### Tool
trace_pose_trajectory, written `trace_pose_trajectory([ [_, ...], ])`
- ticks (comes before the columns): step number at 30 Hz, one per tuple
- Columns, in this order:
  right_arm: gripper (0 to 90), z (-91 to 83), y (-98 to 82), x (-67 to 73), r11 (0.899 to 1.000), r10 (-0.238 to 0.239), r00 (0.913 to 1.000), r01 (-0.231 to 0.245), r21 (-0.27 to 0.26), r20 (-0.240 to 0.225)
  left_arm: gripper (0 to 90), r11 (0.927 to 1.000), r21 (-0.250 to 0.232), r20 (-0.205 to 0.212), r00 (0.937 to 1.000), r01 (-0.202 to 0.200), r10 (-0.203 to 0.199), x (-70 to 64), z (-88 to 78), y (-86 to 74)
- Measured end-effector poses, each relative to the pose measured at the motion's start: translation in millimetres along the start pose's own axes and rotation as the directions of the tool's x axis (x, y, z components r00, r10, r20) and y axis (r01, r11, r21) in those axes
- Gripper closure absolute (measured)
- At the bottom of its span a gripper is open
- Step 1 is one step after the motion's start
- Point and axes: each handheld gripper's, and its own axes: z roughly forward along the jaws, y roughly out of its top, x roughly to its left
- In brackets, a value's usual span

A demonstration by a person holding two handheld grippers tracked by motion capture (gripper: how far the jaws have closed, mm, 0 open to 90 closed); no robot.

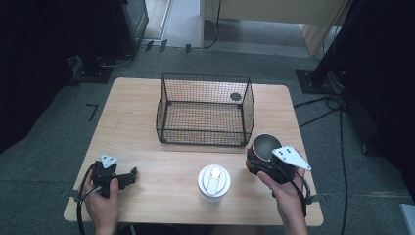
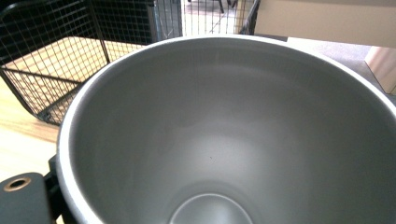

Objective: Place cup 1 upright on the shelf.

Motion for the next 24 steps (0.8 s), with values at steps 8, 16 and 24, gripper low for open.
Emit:
trace_pose_trajectory([
  [8, 7.3, 1.8, 16.8, 5.5, 1.0, -0.016, 0.9998, 0.016, -0.025, -0.011, 0.0, 1.0, 0.0, 0.0, 1.0, 0.0, 0.0, 0.0, 0.0, 0.0],
  [16, 7.3, 3.5, 35.6, 12.4, 0.998, -0.024, 0.9997, 0.024, -0.058, 0.005, 0.0, 1.0, 0.0, 0.0, 1.0, -0.001, 0.001, 0.1, 0.0, 0.0],
  [24, 7.3, 6.2, 51.8, 21.0, 0.996, -0.04, 0.9992, 0.039, -0.08, -0.002, 0.0, 1.0, 0.003, 0.0, 1.0, -0.001, 0.001, 0.1, -0.2, 0.1],
])
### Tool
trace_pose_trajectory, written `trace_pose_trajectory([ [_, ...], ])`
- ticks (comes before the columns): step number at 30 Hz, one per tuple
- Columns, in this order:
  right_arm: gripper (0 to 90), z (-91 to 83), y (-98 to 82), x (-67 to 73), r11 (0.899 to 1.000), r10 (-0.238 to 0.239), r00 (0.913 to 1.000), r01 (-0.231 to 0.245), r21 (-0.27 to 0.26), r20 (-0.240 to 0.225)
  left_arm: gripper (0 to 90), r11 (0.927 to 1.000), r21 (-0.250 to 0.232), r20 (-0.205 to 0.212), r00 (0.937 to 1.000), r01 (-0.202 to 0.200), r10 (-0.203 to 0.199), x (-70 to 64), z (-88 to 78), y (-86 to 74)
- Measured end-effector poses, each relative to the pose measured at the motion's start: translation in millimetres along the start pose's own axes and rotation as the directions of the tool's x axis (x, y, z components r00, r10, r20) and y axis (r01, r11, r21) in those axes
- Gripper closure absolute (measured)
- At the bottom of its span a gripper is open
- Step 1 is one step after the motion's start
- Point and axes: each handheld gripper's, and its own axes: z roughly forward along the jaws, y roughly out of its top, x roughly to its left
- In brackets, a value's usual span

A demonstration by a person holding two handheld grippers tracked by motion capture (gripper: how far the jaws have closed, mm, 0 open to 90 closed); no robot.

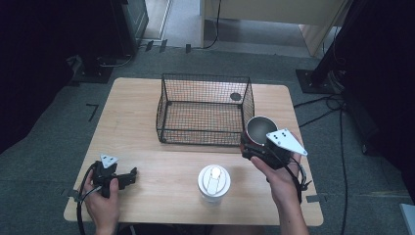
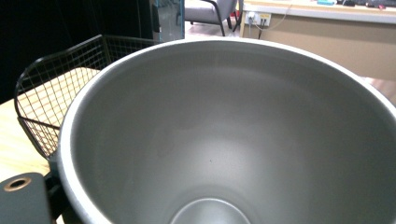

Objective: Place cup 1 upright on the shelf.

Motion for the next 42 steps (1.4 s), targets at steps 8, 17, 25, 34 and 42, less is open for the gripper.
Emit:
trace_pose_trajectory([
  [8, 7.3, 8.4, 21.2, 13.2, 0.999, -0.026, 0.9997, 0.026, -0.033, -0.005, 0.0, 1.0, -0.003, 0.0, 1.0, 0.003, -0.003, -0.2, 0.2, 0.0],
  [17, 7.3, 18.8, 37.9, 25.3, 0.998, -0.039, 0.9986, 0.037, -0.056, -0.035, 0.0, 1.0, -0.002, 0.0, 1.0, 0.001, -0.001, -0.1, 0.2, 0.0],
  [25, 7.3, 29.2, 46.3, 33.2, 0.995, -0.058, 0.9973, 0.054, -0.08, -0.045, 0.0, 1.0, -0.003, 0.0, 1.0, 0.001, -0.001, 0.0, 0.2, 0.0],
  [34, 7.3, 49.5, 56.7, 40.3, 0.993, -0.017, 0.9967, 0.008, -0.114, -0.079, 0.0, 1.0, -0.003, 0.0, 1.0, 0.001, -0.001, 0.0, 0.2, 0.0],
  [42, 7.2, 71.8, 58.9, 45.3, 0.99, -0.007, 0.9939, -0.009, -0.141, -0.11, 0.0, 1.0, -0.003, 0.0, 1.0, 0.001, -0.001, 0.0, 0.2, 0.0],
])
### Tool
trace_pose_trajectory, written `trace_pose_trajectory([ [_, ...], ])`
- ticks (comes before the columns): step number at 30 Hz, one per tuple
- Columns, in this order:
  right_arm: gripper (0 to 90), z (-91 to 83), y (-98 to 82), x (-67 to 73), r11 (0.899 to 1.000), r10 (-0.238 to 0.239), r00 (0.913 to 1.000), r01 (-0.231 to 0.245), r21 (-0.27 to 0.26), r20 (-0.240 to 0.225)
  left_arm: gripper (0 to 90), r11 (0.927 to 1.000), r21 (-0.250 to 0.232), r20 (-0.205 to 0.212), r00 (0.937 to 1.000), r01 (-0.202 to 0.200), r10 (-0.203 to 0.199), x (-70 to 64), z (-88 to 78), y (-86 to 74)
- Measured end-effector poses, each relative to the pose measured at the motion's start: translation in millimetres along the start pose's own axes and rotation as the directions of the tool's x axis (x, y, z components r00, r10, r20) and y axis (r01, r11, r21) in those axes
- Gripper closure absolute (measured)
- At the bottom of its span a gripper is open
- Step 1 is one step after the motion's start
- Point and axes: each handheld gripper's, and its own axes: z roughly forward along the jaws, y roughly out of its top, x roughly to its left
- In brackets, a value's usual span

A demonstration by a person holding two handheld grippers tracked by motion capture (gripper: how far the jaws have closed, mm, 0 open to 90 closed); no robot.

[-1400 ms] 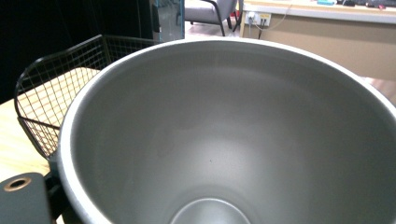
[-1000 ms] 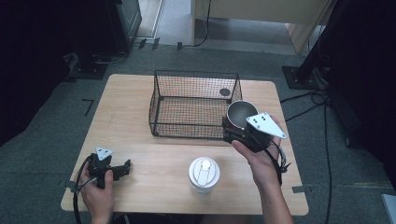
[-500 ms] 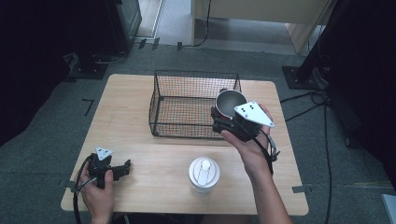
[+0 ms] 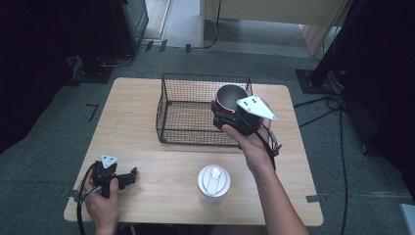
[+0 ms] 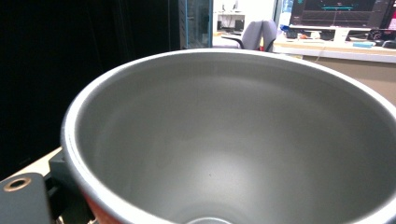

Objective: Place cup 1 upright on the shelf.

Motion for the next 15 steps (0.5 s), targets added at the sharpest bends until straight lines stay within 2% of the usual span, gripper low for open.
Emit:
trace_pose_trajectory([
  [5, 7.2, 11.5, 0.1, 1.4, 1.0, -0.003, 0.9999, 0.003, -0.009, -0.011, 0.0, 1.0, 0.0, 0.0, 1.0, 0.0, 0.0, 0.0, 0.0, 0.0],
  [7, 7.2, 21.0, -1.6, 3.1, 0.999, -0.029, 0.9995, 0.03, -0.031, 0.013, 0.0, 1.0, 0.002, 0.0, 1.0, -0.003, 0.003, 0.2, -0.1, 0.0],
  [8, 7.2, 24.2, -2.2, 3.3, 0.999, -0.027, 0.9995, 0.027, -0.034, 0.016, 0.0, 1.0, 0.002, 0.0, 1.0, -0.003, 0.003, 0.2, -0.1, 0.0],
  [15, 7.1, 46.5, -9.6, 1.3, 0.997, -0.04, 0.9992, 0.04, -0.063, 0.008, 0.0, 1.0, -0.001, 0.0, 1.0, 0.001, -0.001, -0.1, 0.1, 0.0],
])
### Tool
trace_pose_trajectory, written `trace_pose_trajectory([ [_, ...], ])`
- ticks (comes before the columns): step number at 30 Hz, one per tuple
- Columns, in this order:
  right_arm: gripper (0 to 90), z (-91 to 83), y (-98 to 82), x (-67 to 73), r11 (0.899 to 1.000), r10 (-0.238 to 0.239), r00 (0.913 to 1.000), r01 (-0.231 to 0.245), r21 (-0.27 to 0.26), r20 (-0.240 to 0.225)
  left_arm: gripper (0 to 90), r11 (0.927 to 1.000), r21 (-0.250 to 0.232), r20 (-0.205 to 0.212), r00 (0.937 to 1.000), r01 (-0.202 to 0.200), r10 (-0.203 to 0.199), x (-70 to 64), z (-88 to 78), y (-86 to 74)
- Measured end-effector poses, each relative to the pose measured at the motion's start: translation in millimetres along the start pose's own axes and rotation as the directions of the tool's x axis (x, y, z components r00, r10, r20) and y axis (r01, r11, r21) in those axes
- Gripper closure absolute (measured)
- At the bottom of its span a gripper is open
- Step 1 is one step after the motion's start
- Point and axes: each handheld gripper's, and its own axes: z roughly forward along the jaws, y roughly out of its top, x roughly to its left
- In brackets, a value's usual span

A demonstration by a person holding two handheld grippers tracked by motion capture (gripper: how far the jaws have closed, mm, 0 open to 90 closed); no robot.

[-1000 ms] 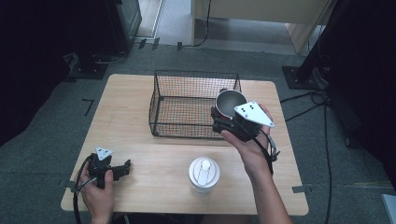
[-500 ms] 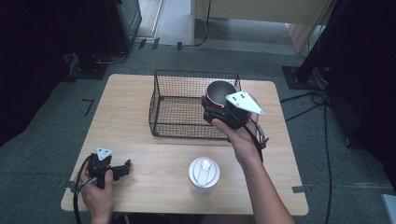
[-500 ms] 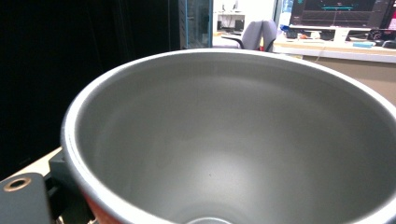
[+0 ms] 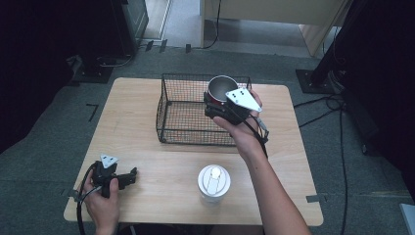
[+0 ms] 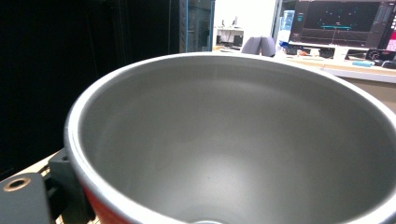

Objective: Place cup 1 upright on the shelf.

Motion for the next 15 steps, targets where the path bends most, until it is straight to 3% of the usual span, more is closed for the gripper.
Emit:
trace_pose_trajectory([
  [9, 7.0, 21.9, -7.5, -6.6, 1.0, 0.015, 0.9996, -0.016, 0.016, 0.024, 0.0, 1.0, 0.002, 0.0, 1.0, -0.002, 0.002, 0.2, -0.1, 0.0],
  [15, 7.0, 42.9, -17.5, -3.6, 0.999, -0.024, 0.9995, 0.024, 0.022, 0.02, 0.0, 1.0, 0.0, -0.002, 1.0, -0.001, 0.001, 0.1, 0.3, 0.4],
])
